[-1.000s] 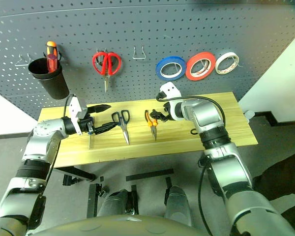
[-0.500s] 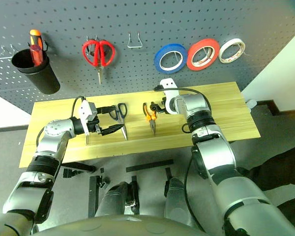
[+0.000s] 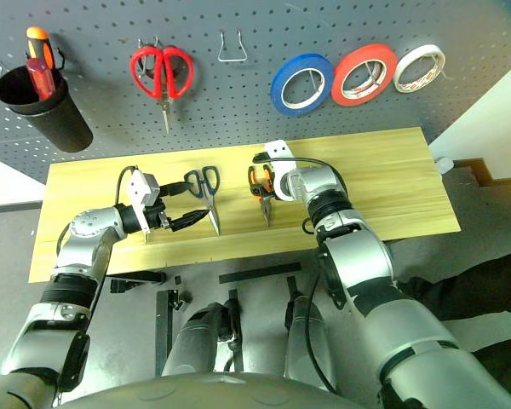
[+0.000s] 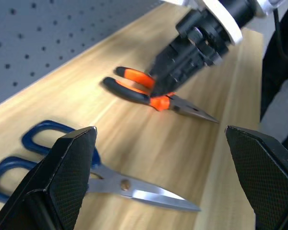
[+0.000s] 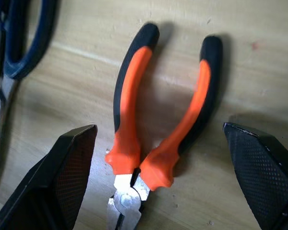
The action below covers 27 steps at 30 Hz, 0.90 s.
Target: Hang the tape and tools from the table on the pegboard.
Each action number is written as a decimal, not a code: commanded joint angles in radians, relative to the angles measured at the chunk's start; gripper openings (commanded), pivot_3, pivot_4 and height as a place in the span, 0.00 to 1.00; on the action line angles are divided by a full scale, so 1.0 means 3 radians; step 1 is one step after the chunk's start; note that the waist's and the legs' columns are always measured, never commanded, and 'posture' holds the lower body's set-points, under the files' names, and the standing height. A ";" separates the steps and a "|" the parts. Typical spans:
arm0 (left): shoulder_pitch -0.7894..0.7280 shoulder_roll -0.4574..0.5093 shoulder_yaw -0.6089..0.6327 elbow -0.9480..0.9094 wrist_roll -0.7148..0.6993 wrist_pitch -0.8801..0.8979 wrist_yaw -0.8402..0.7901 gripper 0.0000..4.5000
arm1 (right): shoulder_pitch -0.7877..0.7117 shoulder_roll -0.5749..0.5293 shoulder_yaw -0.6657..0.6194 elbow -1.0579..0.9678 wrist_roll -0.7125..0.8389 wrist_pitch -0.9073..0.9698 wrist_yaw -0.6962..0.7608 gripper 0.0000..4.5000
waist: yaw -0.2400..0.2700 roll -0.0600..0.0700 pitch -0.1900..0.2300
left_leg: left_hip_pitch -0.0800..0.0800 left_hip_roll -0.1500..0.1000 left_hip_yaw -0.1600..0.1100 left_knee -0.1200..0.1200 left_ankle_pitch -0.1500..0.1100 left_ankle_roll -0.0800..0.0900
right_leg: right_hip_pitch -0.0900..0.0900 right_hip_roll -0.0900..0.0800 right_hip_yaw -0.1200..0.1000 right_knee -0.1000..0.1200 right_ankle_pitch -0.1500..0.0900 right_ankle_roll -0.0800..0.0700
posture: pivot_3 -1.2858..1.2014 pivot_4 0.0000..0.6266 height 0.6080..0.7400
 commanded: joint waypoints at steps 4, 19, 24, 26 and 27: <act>0.0108 0.0049 0.0118 -0.0153 -0.0102 0.0046 0.0039 1.00 | -0.0080 0.0110 0.0151 0.0057 -0.0218 -0.0085 0.0042 0.98 | 0.0011 0.0001 0.0009 | 0.0000 0.0002 0.0001 0.0000 0.0000 0.0000 | -0.0001 0.0002 0.0000 0.0000 0.0000 0.0000 | 0.53 0.64 1.00; 0.0051 0.0053 0.0127 -0.0018 -0.0060 -0.0111 0.0066 1.00 | -0.0108 0.0189 0.0457 -0.0082 -0.0593 0.0107 0.0113 0.46 | 0.0044 0.0000 0.0010 | 0.0001 0.0005 0.0004 0.0000 0.0000 -0.0001 | -0.0001 0.0003 0.0000 0.0000 0.0000 0.0000 | 0.53 0.55 1.00; 0.0005 0.0083 0.0158 0.0008 -0.0108 -0.0174 0.0000 1.00 | -0.0002 -0.0078 0.0549 -0.0860 -0.0559 0.0384 0.0526 0.46 | 0.0057 -0.0001 0.0007 | -0.0012 0.0004 0.0005 0.0001 0.0001 -0.0001 | -0.0009 0.0003 -0.0002 -0.0002 0.0000 0.0001 | 0.53 0.46 1.00; 0.0010 0.0089 0.0178 -0.0059 -0.0158 -0.0174 -0.0041 1.00 | 0.0156 -0.0256 0.0531 -0.1552 -0.0410 0.0671 0.0800 0.46 | 0.0066 -0.0003 0.0004 | -0.0023 0.0001 0.0005 0.0002 0.0001 -0.0001 | -0.0016 0.0002 -0.0003 -0.0004 0.0000 0.0001 | 0.53 0.42 1.00; 0.0006 0.0088 0.0201 -0.0106 -0.0196 -0.0170 -0.0052 1.00 | 0.0253 -0.0378 0.0514 -0.1971 -0.0306 0.0853 0.0952 0.46 | 0.0068 -0.0004 0.0003 | -0.0028 0.0001 0.0006 0.0001 0.0001 -0.0001 | -0.0019 0.0002 -0.0005 -0.0005 0.0000 0.0001 | 0.52 0.41 1.00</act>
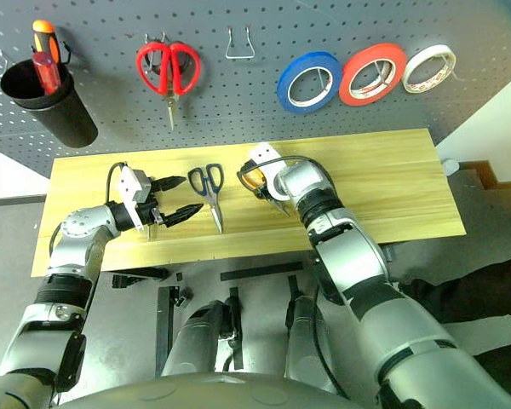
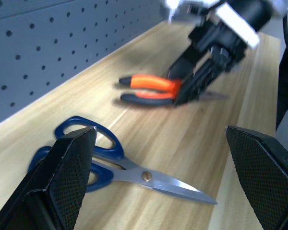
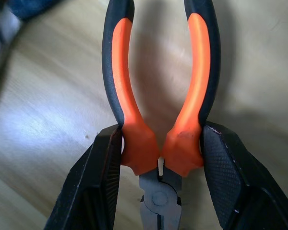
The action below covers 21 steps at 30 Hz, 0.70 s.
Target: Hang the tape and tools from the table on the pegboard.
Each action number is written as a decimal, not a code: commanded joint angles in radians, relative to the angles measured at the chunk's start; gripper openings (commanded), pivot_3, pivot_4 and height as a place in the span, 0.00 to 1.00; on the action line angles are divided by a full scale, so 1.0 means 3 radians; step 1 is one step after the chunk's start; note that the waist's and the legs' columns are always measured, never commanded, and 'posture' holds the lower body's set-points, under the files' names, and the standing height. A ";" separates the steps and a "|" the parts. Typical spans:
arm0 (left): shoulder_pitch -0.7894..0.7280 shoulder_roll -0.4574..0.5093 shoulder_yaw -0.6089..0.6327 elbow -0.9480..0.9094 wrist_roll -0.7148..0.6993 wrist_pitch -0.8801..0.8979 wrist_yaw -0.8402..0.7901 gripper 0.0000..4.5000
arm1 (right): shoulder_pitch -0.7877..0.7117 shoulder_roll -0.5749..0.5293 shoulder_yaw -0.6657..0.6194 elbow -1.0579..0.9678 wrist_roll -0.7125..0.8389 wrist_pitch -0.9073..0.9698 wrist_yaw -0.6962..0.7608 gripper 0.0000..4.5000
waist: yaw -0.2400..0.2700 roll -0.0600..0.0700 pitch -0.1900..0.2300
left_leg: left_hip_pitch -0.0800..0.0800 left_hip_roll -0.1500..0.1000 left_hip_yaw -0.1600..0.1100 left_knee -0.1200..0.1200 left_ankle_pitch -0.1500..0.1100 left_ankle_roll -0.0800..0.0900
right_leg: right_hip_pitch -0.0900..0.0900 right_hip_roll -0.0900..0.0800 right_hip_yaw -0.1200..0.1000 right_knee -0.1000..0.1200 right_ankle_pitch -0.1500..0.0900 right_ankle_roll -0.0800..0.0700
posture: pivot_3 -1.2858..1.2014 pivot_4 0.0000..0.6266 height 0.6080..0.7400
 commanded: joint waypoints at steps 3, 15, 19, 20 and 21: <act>-0.0018 -0.0007 0.0212 -0.0245 -0.0282 -0.0069 -0.0094 1.00 | 0.0293 -0.0443 -0.0181 -0.1792 0.0510 0.0785 0.0559 0.46 | 0.0008 -0.0008 -0.0017 | -0.0008 -0.0007 -0.0001 -0.0003 0.0000 0.0000 | -0.0003 0.0000 -0.0010 -0.0004 0.0000 0.0000 | 0.52 0.34 1.00; 0.0042 0.0185 0.0601 -0.1220 -0.1152 0.0622 -0.0277 1.00 | 0.0255 -0.0487 -0.1086 -0.3156 0.1364 0.1316 0.0202 0.46 | -0.0018 -0.0029 -0.0250 | -0.0033 -0.0011 -0.0014 0.0002 0.0001 -0.0002 | -0.0011 0.0000 -0.0030 -0.0010 0.0001 0.0000 | 0.50 0.21 1.00; 0.0009 0.0219 0.0679 -0.1374 -0.1254 0.0711 -0.0207 1.00 | 0.0107 -0.0350 -0.1211 -0.3093 0.1451 0.1122 -0.0048 0.46 | -0.0023 -0.0028 -0.0315 | -0.0030 -0.0012 -0.0016 0.0004 0.0003 -0.0004 | -0.0007 0.0000 -0.0029 -0.0009 0.0001 0.0000 | 0.51 0.19 1.00; -0.0054 0.0174 0.0724 -0.1359 -0.1268 0.0660 -0.0131 1.00 | 0.0037 -0.0297 -0.1256 -0.3013 0.1461 0.1012 -0.0123 0.46 | -0.0024 -0.0028 -0.0332 | -0.0029 -0.0012 -0.0016 0.0004 0.0003 -0.0004 | -0.0007 0.0000 -0.0029 -0.0009 0.0001 0.0000 | 0.51 0.17 1.00; -0.0101 0.0144 0.0750 -0.1353 -0.1289 0.0645 -0.0077 1.00 | -0.0028 -0.0249 -0.1292 -0.2927 0.1464 0.0896 -0.0198 0.46 | -0.0024 -0.0029 -0.0349 | -0.0029 -0.0012 -0.0016 0.0004 0.0003 -0.0004 | -0.0006 0.0000 -0.0029 -0.0009 0.0001 0.0000 | 0.51 0.17 1.00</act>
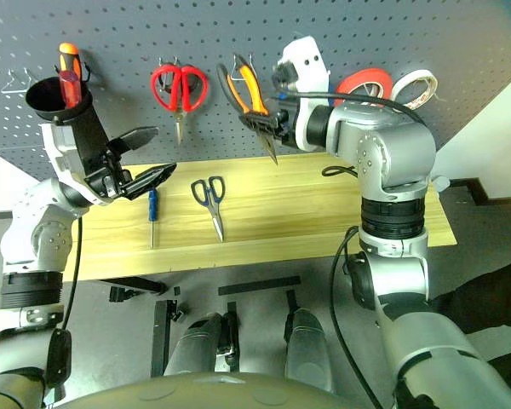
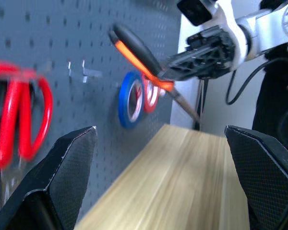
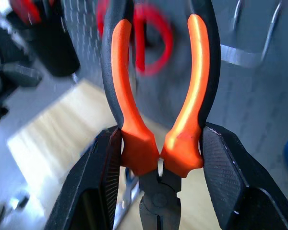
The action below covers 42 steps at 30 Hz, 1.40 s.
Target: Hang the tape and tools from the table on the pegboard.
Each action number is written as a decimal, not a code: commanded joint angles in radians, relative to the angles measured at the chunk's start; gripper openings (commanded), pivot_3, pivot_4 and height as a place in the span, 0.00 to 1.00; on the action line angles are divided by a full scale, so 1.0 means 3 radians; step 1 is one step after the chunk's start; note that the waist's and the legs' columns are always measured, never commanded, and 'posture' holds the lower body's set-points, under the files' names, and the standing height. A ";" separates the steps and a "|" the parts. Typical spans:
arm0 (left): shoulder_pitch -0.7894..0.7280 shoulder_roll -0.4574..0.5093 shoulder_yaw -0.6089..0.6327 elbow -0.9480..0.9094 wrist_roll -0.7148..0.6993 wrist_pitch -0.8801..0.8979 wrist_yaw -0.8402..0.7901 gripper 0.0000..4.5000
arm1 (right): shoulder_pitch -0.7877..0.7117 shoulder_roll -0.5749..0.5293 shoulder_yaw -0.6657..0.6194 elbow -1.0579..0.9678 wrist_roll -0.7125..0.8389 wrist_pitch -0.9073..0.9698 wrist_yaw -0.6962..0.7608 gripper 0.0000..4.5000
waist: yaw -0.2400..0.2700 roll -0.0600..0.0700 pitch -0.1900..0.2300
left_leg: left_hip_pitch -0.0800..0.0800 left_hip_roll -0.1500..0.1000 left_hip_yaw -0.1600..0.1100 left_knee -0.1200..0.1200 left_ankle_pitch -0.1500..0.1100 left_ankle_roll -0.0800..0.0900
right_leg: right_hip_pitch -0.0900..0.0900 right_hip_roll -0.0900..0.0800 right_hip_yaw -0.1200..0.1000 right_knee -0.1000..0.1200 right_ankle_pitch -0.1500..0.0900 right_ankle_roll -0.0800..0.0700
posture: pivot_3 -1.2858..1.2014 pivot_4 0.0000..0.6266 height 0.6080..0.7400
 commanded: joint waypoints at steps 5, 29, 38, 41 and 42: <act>-0.0187 -0.0096 0.0171 -0.0070 -0.0075 -0.0116 0.0191 1.00 | -0.0474 0.0207 -0.0129 0.0580 -0.0007 -0.0918 -0.0369 0.46 | -0.0003 -0.0002 -0.0098 | 0.0007 -0.0003 -0.0001 -0.0003 0.0001 -0.0002 | 0.0007 0.0001 0.0000 -0.0001 0.0000 0.0000 | 0.52 0.15 1.00; -0.0018 -0.0047 0.0217 -0.0287 -0.0056 -0.0095 0.0388 1.00 | -0.1252 0.0613 0.0029 0.3025 -0.0451 -0.3302 -0.0862 0.46 | -0.0084 -0.0007 -0.0260 | 0.0044 -0.0003 -0.0003 -0.0005 0.0003 -0.0006 | 0.0042 0.0002 0.0005 0.0001 0.0000 0.0000 | 0.54 0.10 1.00; 0.0018 -0.0005 0.0202 -0.0318 -0.0050 -0.0065 0.0432 1.00 | -0.1324 0.0641 0.0038 0.3578 -0.0612 -0.3618 -0.1003 0.46 | -0.0083 -0.0005 -0.0266 | 0.0064 -0.0003 -0.0003 -0.0005 0.0004 -0.0006 | 0.0061 0.0003 0.0007 0.0001 0.0000 0.0000 | 0.54 0.12 1.00; 0.0060 0.0015 0.0201 -0.0320 -0.0026 -0.0079 0.0437 1.00 | -0.1328 0.0649 0.0065 0.3704 -0.0680 -0.3696 -0.1028 0.46 | -0.0082 -0.0005 -0.0266 | 0.0073 -0.0003 -0.0003 -0.0006 0.0004 -0.0006 | 0.0070 0.0003 0.0008 0.0000 0.0000 0.0000 | 0.55 0.12 1.00; 0.0072 0.0016 0.0203 -0.0326 -0.0025 -0.0080 0.0445 1.00 | -0.1324 0.0654 0.0069 0.3733 -0.0694 -0.3708 -0.1032 0.46 | -0.0081 -0.0005 -0.0266 | 0.0077 -0.0003 -0.0003 -0.0007 0.0003 -0.0006 | 0.0074 0.0003 0.0008 0.0000 0.0000 -0.0001 | 0.55 0.13 1.00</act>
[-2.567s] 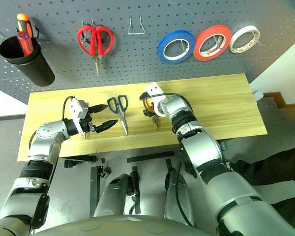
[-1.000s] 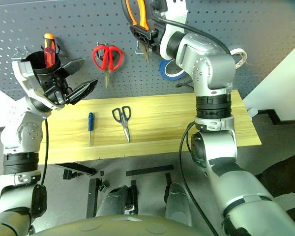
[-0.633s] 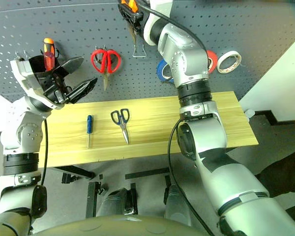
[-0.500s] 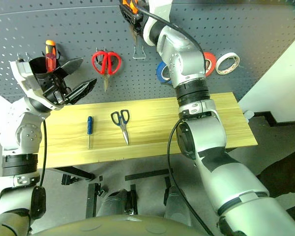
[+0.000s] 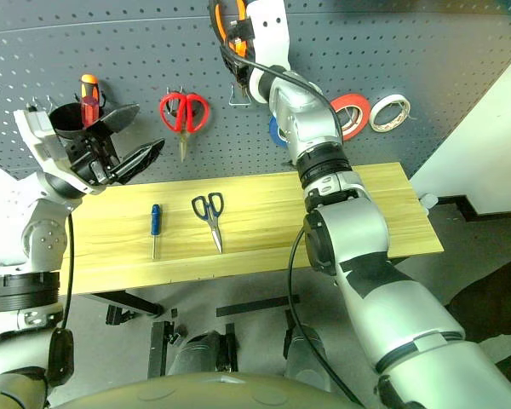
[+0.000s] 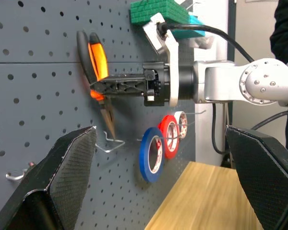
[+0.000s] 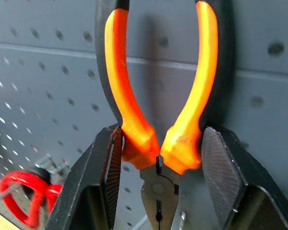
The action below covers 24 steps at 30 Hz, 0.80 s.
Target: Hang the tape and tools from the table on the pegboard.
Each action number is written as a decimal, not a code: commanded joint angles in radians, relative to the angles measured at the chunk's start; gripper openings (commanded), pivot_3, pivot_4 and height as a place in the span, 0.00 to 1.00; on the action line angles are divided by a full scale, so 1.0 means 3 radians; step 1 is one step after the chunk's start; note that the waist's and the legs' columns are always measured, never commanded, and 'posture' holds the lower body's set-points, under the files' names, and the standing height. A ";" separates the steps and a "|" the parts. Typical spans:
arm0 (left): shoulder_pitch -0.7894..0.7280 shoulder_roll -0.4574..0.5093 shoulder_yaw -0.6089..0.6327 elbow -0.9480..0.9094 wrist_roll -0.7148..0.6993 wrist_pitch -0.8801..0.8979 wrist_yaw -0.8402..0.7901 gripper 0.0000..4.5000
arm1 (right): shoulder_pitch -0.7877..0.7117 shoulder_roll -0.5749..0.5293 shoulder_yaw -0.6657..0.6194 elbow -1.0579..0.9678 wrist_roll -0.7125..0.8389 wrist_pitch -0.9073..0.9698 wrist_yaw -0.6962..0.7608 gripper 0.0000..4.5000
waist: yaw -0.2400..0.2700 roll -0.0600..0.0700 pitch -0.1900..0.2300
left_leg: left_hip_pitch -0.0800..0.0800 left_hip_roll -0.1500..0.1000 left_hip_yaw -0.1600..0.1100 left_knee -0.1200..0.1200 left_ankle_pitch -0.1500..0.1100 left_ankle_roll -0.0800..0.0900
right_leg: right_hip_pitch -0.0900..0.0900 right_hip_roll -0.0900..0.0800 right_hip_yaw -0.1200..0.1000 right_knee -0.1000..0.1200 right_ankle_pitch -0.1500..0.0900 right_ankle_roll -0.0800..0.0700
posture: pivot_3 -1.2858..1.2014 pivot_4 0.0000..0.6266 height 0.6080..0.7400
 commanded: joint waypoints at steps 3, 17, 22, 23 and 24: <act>0.0053 0.0045 0.0077 -0.0161 0.0008 -0.0038 0.0053 1.00 | -0.0148 0.0019 0.0023 0.0074 -0.0075 -0.0127 -0.0035 0.46 | 0.0004 0.0000 0.0000 | 0.0011 0.0000 0.0000 -0.0002 0.0000 0.0000 | 0.0011 0.0000 0.0000 -0.0002 0.0000 0.0000 | 0.55 0.13 1.00; 0.0187 0.0068 0.0015 -0.0217 0.0032 0.0060 0.0082 1.00 | 0.0050 -0.0236 -0.0060 -0.0782 0.0114 0.0323 0.0254 0.99 | 0.0032 0.0000 0.0000 | 0.0016 0.0001 0.0000 0.0003 0.0000 0.0000 | 0.0017 0.0001 0.0006 -0.0001 0.0000 -0.0001 | 0.54 0.16 1.00; 0.0390 0.0091 -0.0068 -0.0418 0.0065 0.0346 0.0251 1.00 | 0.0449 -0.0536 0.0018 -0.1838 0.0248 0.0989 0.0508 0.99 | 0.0094 0.0001 0.0001 | 0.0016 0.0006 0.0000 -0.0001 0.0000 -0.0001 | 0.0015 0.0005 0.0007 -0.0004 0.0000 -0.0001 | 0.54 0.19 1.00; 0.0434 0.0097 -0.0077 -0.0475 0.0054 0.0407 0.0282 1.00 | 0.0537 -0.0609 0.0048 -0.2016 0.0264 0.1125 0.0575 0.99 | 0.0098 0.0001 0.0001 | 0.0015 0.0006 -0.0002 -0.0002 0.0000 -0.0001 | 0.0015 0.0006 0.0007 -0.0005 0.0000 -0.0001 | 0.54 0.19 1.00; 0.0485 0.0102 -0.0075 -0.0539 0.0040 0.0488 0.0345 1.00 | 0.0637 -0.0692 0.0067 -0.2199 0.0306 0.1309 0.0664 0.99 | 0.0101 0.0001 0.0001 | 0.0015 0.0007 -0.0002 -0.0002 0.0000 -0.0001 | 0.0015 0.0006 0.0007 -0.0005 0.0000 -0.0001 | 0.54 0.20 1.00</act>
